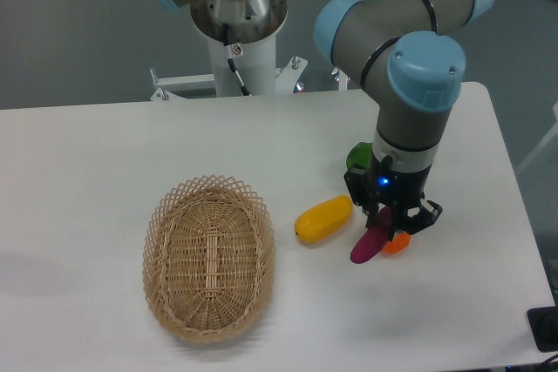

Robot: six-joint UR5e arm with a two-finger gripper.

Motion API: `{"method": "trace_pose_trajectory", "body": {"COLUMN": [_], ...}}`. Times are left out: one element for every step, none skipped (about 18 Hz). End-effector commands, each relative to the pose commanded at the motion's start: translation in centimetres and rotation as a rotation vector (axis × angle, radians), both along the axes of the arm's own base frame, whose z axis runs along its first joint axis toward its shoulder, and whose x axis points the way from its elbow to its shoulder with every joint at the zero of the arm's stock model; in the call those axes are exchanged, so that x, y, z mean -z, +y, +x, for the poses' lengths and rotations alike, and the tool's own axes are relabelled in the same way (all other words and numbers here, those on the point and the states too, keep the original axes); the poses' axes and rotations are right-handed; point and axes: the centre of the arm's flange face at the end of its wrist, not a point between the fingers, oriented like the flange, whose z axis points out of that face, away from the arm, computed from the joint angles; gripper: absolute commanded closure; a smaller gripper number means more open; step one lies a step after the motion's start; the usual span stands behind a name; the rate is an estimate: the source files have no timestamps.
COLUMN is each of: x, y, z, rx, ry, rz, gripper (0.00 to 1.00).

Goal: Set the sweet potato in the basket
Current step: 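Close the gripper on the purple sweet potato and lift it, then carry the sweet potato over the wicker basket and lower it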

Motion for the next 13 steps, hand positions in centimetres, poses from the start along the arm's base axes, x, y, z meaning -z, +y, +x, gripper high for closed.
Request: {"method": "trace_pose_trajectory", "body": {"x": [0.0, 0.3, 0.6, 1.1, 1.5, 2.1, 2.8, 3.3, 4.4, 5.5, 7.0, 8.2, 9.4], "y": [0.4, 0.9, 1.6, 2.1, 2.5, 2.8, 3.4, 3.9, 4.3, 4.7, 5.0, 5.2, 5.2], "z": [0.8, 1.7, 2.7, 3.6, 4.8, 5.7, 6.8, 8.3, 9.7, 11.1, 12.9, 14.3, 15.5], "rx": [-0.012, -0.024, -0.038, -0.052, -0.058, -0.065, -0.067, -0.067, -0.069, -0.072, -0.078, -0.117, -0.156], "ry": [-0.006, -0.011, -0.021, -0.031, -0.036, -0.033, -0.024, -0.014, -0.006, 0.010, 0.017, 0.024, 0.023], "rz": [0.001, 0.000, 0.001, -0.002, -0.003, 0.000, 0.006, 0.010, 0.007, 0.003, -0.013, -0.030, -0.053], "gripper": [0.71, 0.70, 0.70, 0.70, 0.70, 0.70, 0.70, 0.70, 0.70, 0.70, 0.70, 0.70, 0.70]}}
